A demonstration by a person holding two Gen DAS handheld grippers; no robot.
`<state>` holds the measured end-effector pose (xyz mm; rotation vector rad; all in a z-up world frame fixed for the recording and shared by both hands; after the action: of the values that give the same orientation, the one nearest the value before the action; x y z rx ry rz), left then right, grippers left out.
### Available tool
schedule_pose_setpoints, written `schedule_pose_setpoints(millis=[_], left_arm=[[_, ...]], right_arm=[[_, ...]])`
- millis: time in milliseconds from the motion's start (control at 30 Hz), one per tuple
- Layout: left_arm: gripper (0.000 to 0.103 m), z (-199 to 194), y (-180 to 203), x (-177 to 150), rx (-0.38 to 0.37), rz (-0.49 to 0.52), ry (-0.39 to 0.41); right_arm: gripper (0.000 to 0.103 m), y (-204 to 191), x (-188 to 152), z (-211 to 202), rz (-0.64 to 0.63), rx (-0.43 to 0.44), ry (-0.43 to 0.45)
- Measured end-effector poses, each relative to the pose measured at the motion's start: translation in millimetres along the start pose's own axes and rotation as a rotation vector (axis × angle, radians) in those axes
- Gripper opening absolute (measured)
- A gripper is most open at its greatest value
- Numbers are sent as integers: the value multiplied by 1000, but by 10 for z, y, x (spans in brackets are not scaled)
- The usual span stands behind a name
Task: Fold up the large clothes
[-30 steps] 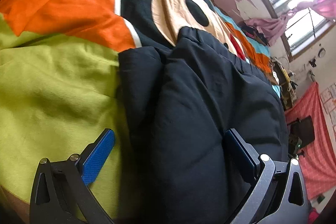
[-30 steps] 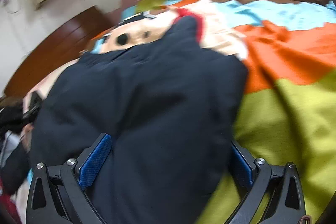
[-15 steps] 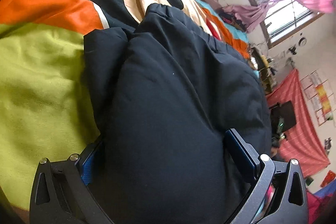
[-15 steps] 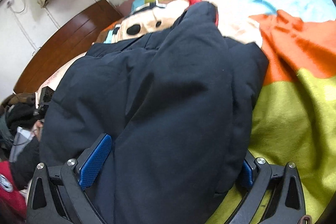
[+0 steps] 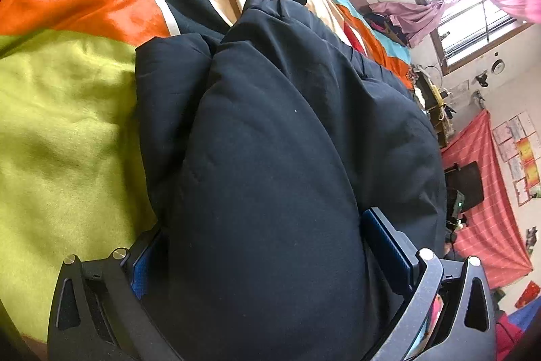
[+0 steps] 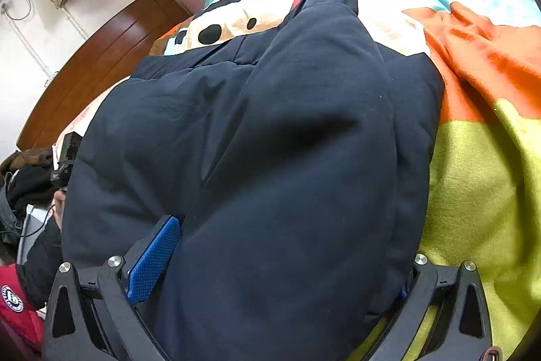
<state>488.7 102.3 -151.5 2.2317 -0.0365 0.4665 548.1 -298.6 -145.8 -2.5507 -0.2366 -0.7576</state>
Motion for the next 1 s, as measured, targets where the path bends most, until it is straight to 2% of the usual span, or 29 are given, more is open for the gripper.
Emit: schedule_pose_setpoints(millis=[433,700,800,867,967,1000], left_arm=[[102,71,72,-1,12,2,7],[102,76,88,5,24,2,5],[102,76,119,11,34,8,1],[97,60,171,23,49,34,13],[83,44,251,14,70,61,25],[75,29,271,10,75,66,30]], right_arm=[[103,-55,1,43,15,-53,-27],[103,-135,64,146,6,-157,-138],[95,-183,58,130,5,-184,-141],[83,-224,48,99,-2,-196,-129],[70,-301,26,49,-16,-241,-107],[68,-334,24,31,-15,-266,-100]])
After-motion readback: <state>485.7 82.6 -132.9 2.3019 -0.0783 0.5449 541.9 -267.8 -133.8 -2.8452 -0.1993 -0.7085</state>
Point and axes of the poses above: each gripper's, at about its wrist camera, not at the fingertips, and z roughly the way its jaws point, y to its right, x to its top, the point moved 9 cm from there along z, roughly the way its jaws point, and after that the axes turned 4 degrees about -x, right-handed, at the moved point
